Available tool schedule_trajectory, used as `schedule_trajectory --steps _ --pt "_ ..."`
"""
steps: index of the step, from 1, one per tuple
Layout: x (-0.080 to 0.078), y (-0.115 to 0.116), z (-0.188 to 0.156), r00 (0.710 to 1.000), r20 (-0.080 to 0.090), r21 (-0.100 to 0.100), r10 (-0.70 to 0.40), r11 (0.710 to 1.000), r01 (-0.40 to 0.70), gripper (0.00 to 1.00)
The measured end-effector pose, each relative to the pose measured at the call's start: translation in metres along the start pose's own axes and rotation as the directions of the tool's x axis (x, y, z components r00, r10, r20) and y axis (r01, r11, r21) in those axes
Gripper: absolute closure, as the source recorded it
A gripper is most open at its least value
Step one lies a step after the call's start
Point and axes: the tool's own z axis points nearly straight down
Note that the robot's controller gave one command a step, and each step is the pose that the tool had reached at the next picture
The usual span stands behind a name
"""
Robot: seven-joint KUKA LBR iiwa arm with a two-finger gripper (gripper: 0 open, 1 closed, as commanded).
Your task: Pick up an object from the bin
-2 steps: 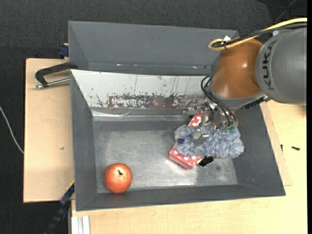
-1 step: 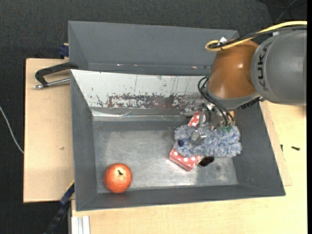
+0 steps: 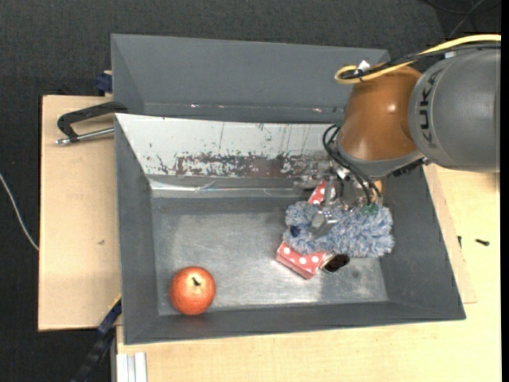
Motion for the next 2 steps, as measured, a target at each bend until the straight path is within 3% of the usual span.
schedule_trajectory --steps 1,2 --pt "0.0000 0.0000 0.0000 1.000 0.000 0.000 0.000 1.000 0.000 0.00" --pt "0.0005 0.0001 0.0001 1.000 -0.002 0.000 -0.001 1.000 0.001 1.00"
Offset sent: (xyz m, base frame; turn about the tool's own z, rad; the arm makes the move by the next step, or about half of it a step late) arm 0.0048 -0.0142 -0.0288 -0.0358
